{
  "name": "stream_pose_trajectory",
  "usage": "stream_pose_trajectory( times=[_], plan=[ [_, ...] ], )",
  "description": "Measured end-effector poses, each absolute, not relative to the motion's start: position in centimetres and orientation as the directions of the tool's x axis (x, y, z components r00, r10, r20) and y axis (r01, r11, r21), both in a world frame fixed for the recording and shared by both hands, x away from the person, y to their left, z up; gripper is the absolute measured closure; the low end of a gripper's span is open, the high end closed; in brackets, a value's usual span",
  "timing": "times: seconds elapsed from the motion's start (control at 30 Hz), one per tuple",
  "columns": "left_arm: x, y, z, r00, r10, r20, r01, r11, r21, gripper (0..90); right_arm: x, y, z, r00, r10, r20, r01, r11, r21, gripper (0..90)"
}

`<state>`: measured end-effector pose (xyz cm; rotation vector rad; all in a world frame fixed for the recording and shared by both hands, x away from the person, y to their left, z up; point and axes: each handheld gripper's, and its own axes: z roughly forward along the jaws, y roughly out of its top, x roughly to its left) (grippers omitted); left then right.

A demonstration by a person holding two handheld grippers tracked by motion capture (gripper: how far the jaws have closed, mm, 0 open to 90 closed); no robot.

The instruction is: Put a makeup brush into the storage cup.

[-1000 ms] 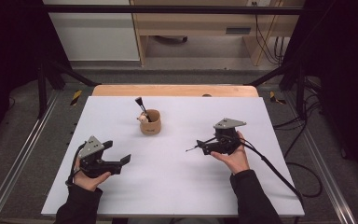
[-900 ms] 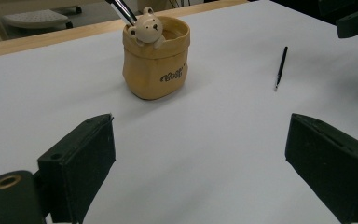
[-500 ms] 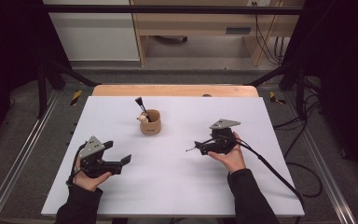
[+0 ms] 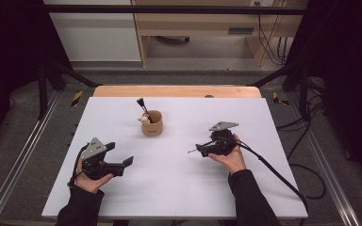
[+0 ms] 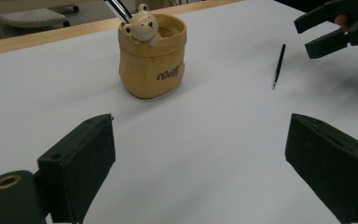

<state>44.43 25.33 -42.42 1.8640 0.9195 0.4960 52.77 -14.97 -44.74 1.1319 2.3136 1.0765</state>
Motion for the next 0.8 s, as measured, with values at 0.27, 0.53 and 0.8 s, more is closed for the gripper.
stream_pose_trajectory(
  times=[0.27, 0.53, 0.8],
  plan=[
    [44.5, 25.4, -42.5, 0.634, 0.771, -0.051, 0.381, -0.255, 0.889, 7.6, 53.2, -14.6, -45.8, -0.631, 0.776, 0.013, 0.532, 0.420, 0.735, 13.2],
    [44.5, 25.4, -42.4, 0.637, 0.769, -0.051, 0.377, -0.253, 0.891, 7.5, 53.8, -14.5, -46.6, -0.635, 0.773, 0.008, 0.546, 0.440, 0.713, 14.2],
    [44.5, 25.4, -42.4, 0.637, 0.769, -0.054, 0.378, -0.251, 0.891, 7.5, 54.7, -14.6, -47.7, -0.644, 0.765, 0.004, 0.553, 0.462, 0.694, 15.4]
  ],
)
